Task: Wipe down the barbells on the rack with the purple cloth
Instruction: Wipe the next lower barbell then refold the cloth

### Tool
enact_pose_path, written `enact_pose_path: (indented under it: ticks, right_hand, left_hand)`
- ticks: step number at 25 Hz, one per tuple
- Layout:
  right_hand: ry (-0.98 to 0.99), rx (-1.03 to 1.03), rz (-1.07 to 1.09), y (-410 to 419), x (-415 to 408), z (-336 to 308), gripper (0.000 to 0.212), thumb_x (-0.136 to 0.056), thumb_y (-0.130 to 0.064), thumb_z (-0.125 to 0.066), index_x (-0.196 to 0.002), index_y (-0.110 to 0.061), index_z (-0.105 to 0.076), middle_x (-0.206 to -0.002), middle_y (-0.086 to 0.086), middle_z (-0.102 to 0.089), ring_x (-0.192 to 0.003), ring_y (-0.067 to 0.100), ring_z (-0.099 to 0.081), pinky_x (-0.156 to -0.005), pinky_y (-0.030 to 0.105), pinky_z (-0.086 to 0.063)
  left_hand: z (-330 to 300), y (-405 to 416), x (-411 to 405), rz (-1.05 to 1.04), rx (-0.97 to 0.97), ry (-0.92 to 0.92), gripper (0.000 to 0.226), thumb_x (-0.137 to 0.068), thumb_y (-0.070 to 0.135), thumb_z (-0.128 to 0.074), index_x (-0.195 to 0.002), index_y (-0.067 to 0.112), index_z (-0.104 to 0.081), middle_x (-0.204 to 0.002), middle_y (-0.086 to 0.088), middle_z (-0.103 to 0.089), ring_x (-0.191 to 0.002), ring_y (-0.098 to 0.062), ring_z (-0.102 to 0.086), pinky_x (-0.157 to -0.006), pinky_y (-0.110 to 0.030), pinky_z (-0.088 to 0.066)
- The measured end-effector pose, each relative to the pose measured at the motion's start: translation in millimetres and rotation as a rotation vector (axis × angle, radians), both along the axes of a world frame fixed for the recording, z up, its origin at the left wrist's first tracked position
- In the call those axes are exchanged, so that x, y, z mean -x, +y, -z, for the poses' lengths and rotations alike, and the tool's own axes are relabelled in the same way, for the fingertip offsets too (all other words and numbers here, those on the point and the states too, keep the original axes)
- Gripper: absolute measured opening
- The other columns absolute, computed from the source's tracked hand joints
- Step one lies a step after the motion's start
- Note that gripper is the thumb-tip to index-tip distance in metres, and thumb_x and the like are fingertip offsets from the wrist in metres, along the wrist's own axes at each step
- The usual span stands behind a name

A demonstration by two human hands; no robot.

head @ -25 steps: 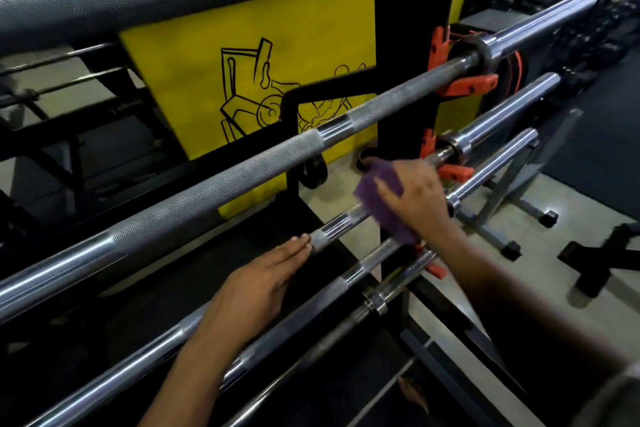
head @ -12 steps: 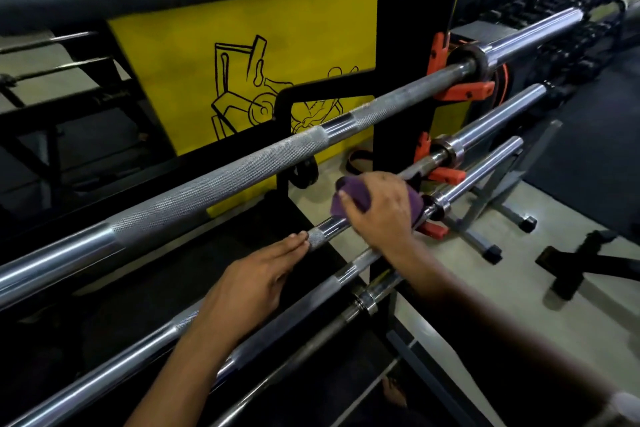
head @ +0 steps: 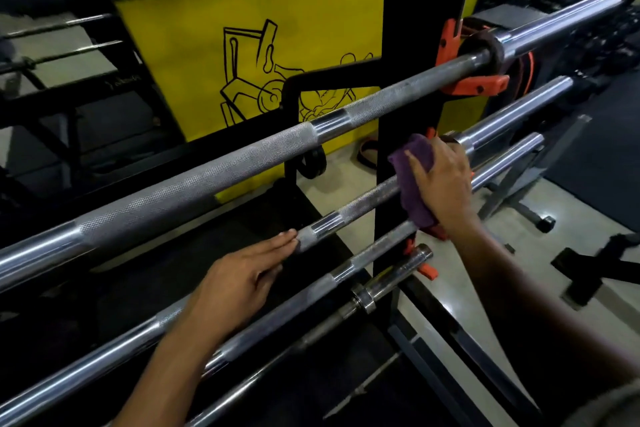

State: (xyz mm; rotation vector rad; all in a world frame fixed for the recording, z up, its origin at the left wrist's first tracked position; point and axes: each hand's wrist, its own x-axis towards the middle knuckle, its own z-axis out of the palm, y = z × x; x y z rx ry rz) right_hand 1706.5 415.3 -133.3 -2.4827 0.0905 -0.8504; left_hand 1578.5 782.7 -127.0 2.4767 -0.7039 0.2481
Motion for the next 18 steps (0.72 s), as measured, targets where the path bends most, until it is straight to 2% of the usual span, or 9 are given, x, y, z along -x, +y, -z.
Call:
enact_pose_path:
  ticks: [3, 5, 7, 10, 13, 15, 18]
  right_hand:
    - [-0.004, -0.17, 0.012, 47.1, 16.9, 3.7, 0.045, -0.095, -0.053, -0.054, -0.107, -0.01, -0.063, -0.101, 0.014, -0.063, -0.099, 0.033, -0.057, -0.09, 0.044, -0.045]
    - [-0.088, -0.095, -0.121, 90.2, 38.8, 7.4, 0.043, -0.092, -0.051, -0.058, -0.098, -0.009, -0.065, -0.093, 0.012, -0.065, -0.093, 0.029, -0.055, -0.089, 0.042, -0.042]
    - [-0.169, -0.009, -0.318, 114.3, 59.0, 12.0, 0.035, -0.091, -0.045, -0.065, -0.096, -0.01, -0.066, -0.093, 0.007, -0.065, -0.093, 0.025, -0.054, -0.091, 0.041, -0.041]
    - [-0.243, 0.106, -0.516, 94.8, 51.8, 14.8, 0.033, -0.09, -0.042, -0.071, -0.1, -0.011, -0.067, -0.094, 0.004, -0.067, -0.093, 0.023, -0.057, -0.088, 0.04, -0.044]
    - [-0.238, 0.144, -0.399, 57.0, 20.3, 11.6, 0.038, -0.091, -0.049, -0.065, -0.097, -0.012, -0.065, -0.088, 0.007, -0.066, -0.087, 0.023, -0.054, -0.08, 0.04, -0.046]
    - [-0.17, 0.066, -0.278, 30.1, 5.6, 11.8, 0.041, -0.093, -0.05, -0.061, -0.098, -0.009, -0.065, -0.09, 0.009, -0.064, -0.088, 0.026, -0.055, -0.08, 0.041, -0.048]
    - [-0.043, -0.289, -0.282, 5.6, 12.1, 13.4, 0.037, -0.096, -0.044, -0.063, -0.112, -0.01, -0.063, -0.104, 0.0, -0.056, -0.097, 0.014, -0.053, -0.086, 0.031, -0.048]
  left_hand:
    - [-5.9, -6.9, 2.8, -0.052, 0.03, 0.016, 0.045, -0.09, 0.017, -0.072, -0.132, 0.031, -0.065, -0.14, 0.024, -0.055, -0.125, 0.008, -0.053, -0.106, -0.014, -0.041]
    - [-11.0, -9.9, 2.2, -0.072, 0.048, 0.044, 0.038, -0.092, 0.029, -0.065, -0.131, 0.032, -0.066, -0.137, 0.025, -0.057, -0.124, 0.007, -0.055, -0.106, -0.015, -0.042]
    - [-15.7, -10.9, 2.5, -0.098, 0.07, 0.076, 0.037, -0.092, 0.039, -0.057, -0.127, 0.032, -0.068, -0.134, 0.024, -0.059, -0.122, 0.005, -0.057, -0.105, -0.018, -0.044]
    - [-17.1, -16.3, 4.7, -0.145, 0.104, 0.095, 0.036, -0.09, 0.042, -0.056, -0.122, 0.033, -0.071, -0.13, 0.024, -0.062, -0.12, 0.002, -0.06, -0.105, -0.022, -0.045]
    - [-18.0, -18.1, 4.6, -0.164, 0.124, 0.11, 0.035, -0.089, 0.041, -0.058, -0.121, 0.031, -0.071, -0.128, 0.022, -0.065, -0.119, -0.001, -0.062, -0.106, -0.023, -0.045]
    - [-19.5, -17.5, 6.3, -0.177, 0.146, 0.145, 0.035, -0.089, 0.043, -0.06, -0.119, 0.031, -0.072, -0.127, 0.021, -0.066, -0.119, -0.002, -0.062, -0.106, -0.024, -0.045]
    - [-21.4, -17.2, 6.1, -0.196, 0.146, 0.154, 0.031, -0.091, 0.042, -0.067, -0.118, 0.031, -0.072, -0.126, 0.02, -0.066, -0.118, -0.003, -0.063, -0.106, -0.028, -0.045]
